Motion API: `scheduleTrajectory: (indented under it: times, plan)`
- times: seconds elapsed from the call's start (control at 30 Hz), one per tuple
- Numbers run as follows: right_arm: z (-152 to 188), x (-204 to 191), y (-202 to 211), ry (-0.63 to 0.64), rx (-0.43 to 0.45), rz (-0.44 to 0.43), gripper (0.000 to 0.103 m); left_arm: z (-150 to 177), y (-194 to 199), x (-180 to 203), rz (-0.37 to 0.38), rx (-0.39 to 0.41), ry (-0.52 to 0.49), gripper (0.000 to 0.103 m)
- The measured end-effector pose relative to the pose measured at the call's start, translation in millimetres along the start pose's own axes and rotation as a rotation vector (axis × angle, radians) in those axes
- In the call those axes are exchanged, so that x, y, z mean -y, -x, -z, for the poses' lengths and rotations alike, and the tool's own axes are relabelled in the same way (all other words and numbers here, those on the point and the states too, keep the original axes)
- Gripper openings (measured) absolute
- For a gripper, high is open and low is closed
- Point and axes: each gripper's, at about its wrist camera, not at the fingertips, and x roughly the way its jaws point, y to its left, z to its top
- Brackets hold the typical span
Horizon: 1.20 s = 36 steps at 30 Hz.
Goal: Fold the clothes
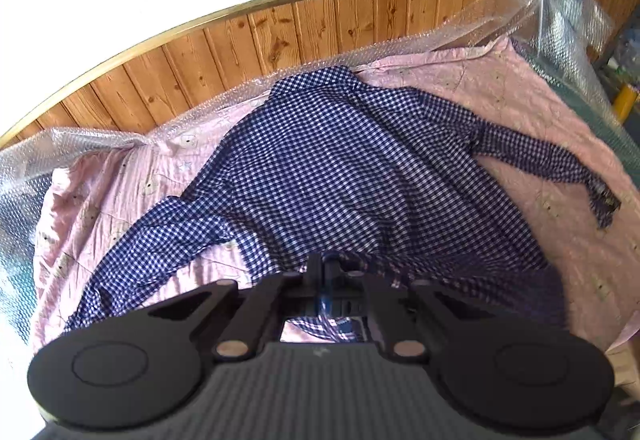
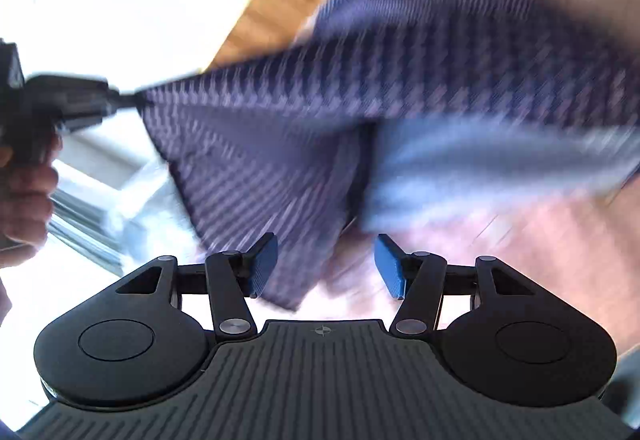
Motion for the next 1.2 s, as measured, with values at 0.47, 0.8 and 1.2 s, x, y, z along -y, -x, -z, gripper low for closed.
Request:
scheduleTrajectory:
  times: [0.47, 0.8, 1.2]
  plan:
    - [22.2, 58.8, -94.0, -0.762, 0.244, -0.443, 0.029, -7.7, 41.4, 13.9, 0.054, 0.073, -0.062, 0.001]
    - [26.2, -98.0, -47.0, 0.238, 0.182, 0.247, 0.097, -18.6, 44.2, 18.5, 0.132, 0.073, -0.053, 0.001]
    - [42.4, -112.9, -94.6, 0.728, 0.090, 0.621, 0.001, 1.0, 50.0, 4.3, 0.049, 0.094, -0.145, 0.002]
